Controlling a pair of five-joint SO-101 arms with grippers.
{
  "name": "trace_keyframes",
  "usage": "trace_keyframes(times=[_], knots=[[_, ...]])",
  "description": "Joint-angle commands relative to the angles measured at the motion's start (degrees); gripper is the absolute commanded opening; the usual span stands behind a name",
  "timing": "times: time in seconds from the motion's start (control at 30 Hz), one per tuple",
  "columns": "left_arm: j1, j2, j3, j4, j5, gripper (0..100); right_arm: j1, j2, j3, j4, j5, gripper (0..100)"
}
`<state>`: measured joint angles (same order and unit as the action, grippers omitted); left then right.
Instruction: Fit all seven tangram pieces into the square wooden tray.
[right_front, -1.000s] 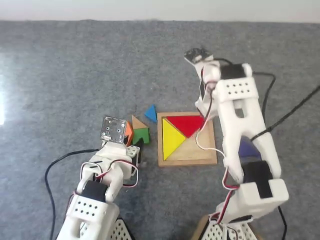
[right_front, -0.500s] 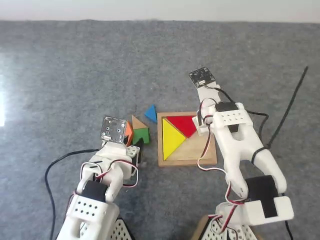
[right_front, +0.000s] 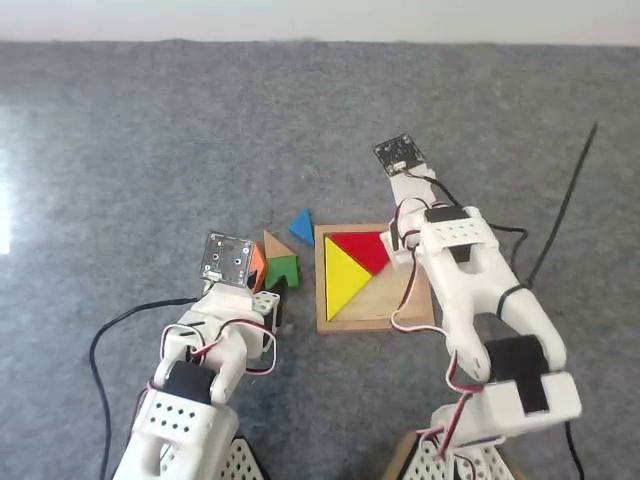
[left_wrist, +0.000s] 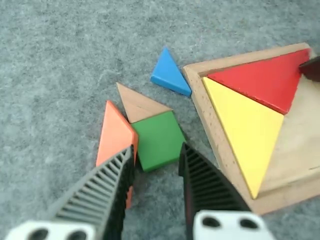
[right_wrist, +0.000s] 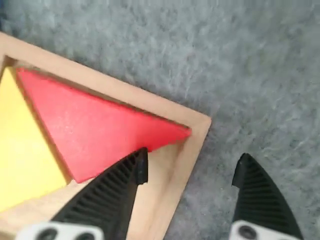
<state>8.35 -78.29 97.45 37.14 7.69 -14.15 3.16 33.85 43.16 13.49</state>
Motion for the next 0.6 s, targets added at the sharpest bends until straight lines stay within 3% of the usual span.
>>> trace_keyframes(times=[0.0,0.3,0.57], knots=[[0.0,-0.8,-0.7,0.1,0.4,15,-0.3,0.4,-2.7,-1.0,0.0,27.4],[0.0,-0.8,-0.7,0.1,0.4,15,0.1,-1.2,-2.8,-0.1,0.0,27.4],[0.0,-0.8,-0.7,0.1,0.4,15,4.8,-20.1,1.5,5.6,-2.0,27.3]])
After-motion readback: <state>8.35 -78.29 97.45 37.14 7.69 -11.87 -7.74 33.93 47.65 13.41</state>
